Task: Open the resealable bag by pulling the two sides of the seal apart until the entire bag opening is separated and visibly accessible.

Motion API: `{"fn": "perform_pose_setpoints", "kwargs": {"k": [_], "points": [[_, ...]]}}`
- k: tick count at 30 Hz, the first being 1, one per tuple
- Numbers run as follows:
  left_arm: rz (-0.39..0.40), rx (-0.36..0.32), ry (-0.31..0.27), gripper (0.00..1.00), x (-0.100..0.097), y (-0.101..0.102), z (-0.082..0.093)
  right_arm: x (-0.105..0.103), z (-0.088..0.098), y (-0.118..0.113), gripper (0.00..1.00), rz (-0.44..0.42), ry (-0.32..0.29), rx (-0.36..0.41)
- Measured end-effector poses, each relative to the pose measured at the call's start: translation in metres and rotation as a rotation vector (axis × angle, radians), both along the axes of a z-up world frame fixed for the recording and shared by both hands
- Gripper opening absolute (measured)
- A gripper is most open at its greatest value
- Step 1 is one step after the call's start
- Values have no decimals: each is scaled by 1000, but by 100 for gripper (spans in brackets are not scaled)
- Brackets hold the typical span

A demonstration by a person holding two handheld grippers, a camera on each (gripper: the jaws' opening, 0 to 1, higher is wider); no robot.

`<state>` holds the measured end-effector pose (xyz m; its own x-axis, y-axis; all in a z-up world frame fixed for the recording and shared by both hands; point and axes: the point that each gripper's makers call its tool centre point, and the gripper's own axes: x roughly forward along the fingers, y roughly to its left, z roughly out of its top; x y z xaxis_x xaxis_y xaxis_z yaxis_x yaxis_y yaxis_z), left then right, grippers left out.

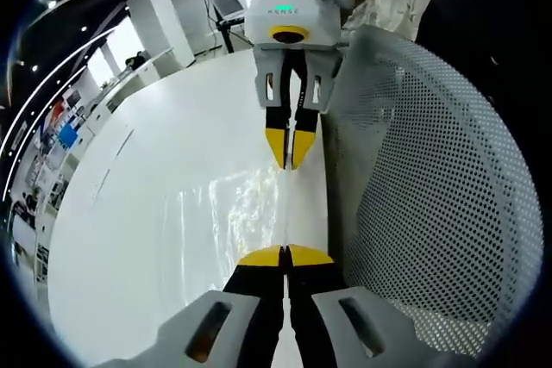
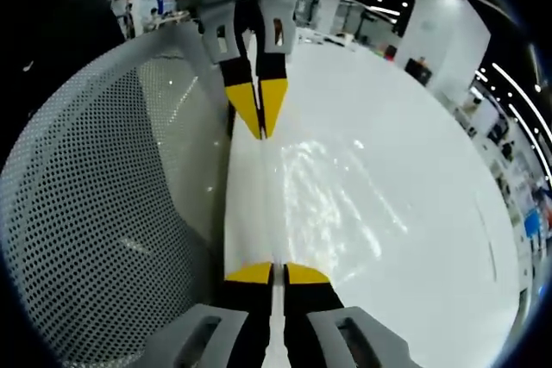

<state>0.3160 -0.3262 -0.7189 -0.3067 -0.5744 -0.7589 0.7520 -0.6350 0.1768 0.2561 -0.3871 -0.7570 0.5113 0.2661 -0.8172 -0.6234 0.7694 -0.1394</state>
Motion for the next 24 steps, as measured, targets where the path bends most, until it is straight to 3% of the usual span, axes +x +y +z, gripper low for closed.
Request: {"fn": "perform_pose_setpoints", "kwargs": {"k": [16,24], "points": [[24,19,12,0,1,5,-5,-13,-6,-12,0,-36,19,-6],[13,17,-8,0,-1,4,-8,-14,-9,-13,1,-78,36,9]]}}
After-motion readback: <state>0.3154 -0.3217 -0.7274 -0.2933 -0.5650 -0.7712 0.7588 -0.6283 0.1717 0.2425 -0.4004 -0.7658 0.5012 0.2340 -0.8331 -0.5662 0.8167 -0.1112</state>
